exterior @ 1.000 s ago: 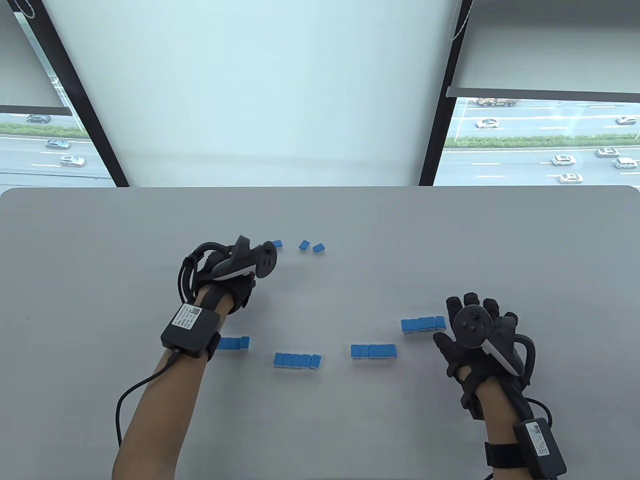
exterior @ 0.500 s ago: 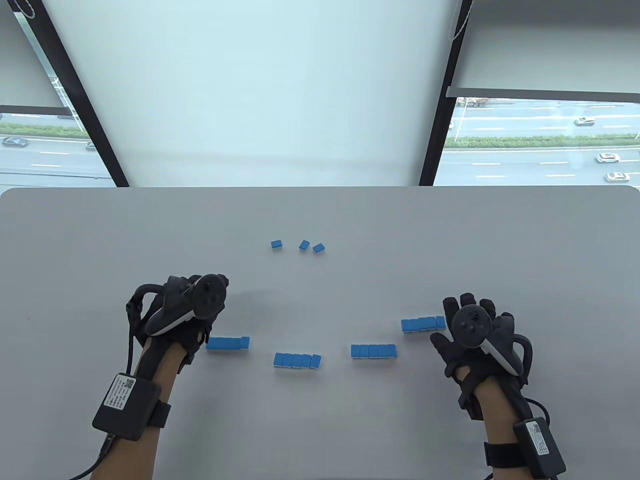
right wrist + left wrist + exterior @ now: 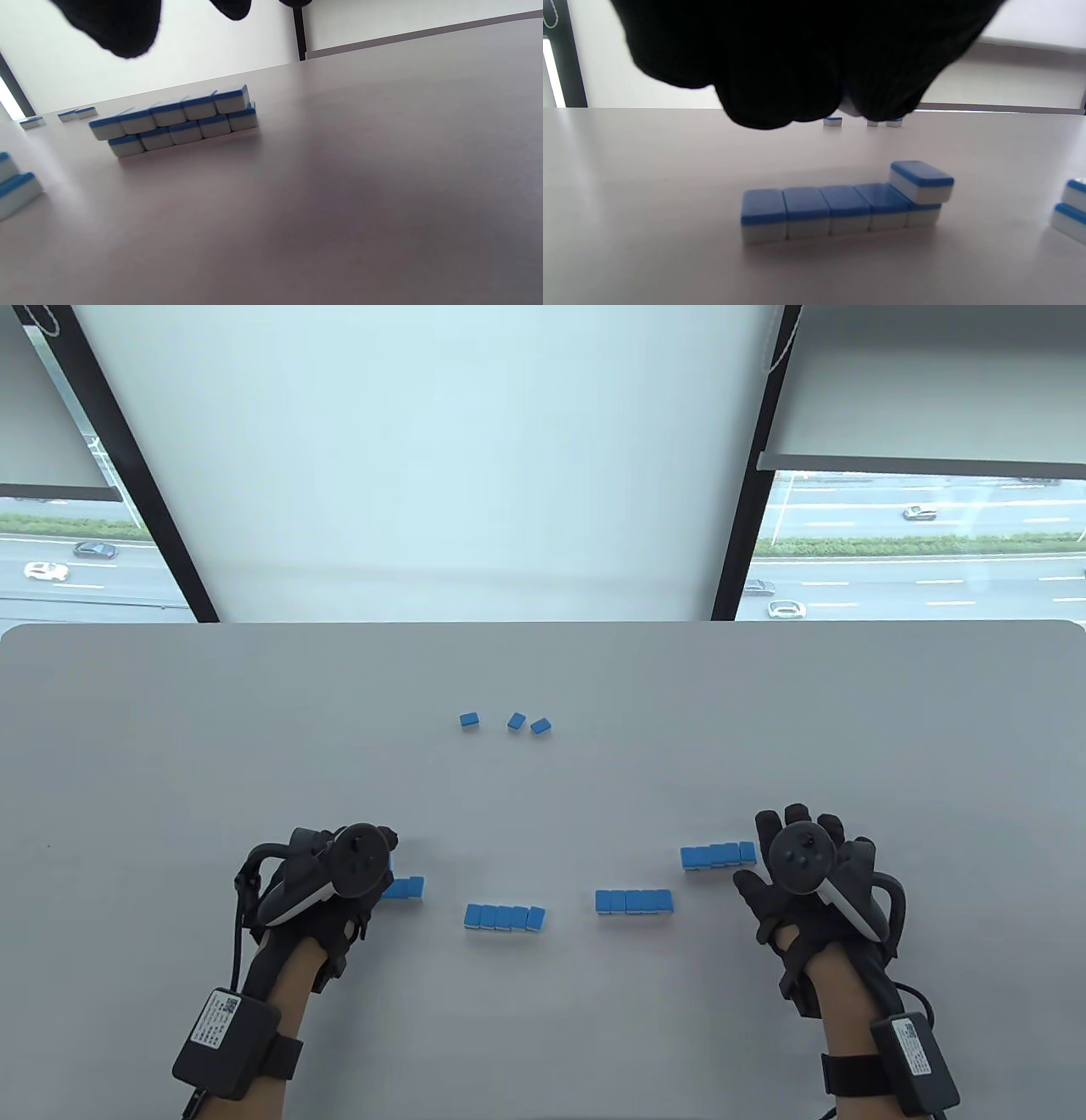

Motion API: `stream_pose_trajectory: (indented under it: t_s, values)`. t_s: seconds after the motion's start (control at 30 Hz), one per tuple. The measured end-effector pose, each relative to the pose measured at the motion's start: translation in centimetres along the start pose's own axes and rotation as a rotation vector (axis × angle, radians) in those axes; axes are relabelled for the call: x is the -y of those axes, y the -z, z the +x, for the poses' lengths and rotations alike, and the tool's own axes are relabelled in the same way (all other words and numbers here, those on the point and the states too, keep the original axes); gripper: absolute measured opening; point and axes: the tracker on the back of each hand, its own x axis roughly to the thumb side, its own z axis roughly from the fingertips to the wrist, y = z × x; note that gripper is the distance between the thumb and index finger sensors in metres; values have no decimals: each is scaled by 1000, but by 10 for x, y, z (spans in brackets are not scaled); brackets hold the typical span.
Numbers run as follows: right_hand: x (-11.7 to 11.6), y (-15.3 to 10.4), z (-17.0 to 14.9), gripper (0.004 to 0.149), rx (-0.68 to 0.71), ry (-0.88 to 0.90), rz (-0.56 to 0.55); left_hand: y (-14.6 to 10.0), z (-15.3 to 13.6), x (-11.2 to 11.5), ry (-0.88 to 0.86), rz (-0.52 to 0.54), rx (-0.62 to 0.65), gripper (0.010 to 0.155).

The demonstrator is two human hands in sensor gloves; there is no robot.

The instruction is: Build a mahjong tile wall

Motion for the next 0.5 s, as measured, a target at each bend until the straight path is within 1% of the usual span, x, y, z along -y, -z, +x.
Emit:
stream_pose_trajectory:
  t_s: [0.13, 0.5]
  values:
    - [0, 0, 0, 78, 0, -4, 0, 3, 4, 11, 26, -75, -5, 57]
    - [-1, 0, 1, 78, 1, -13, 5, 6, 13, 20, 49, -118, 19, 56]
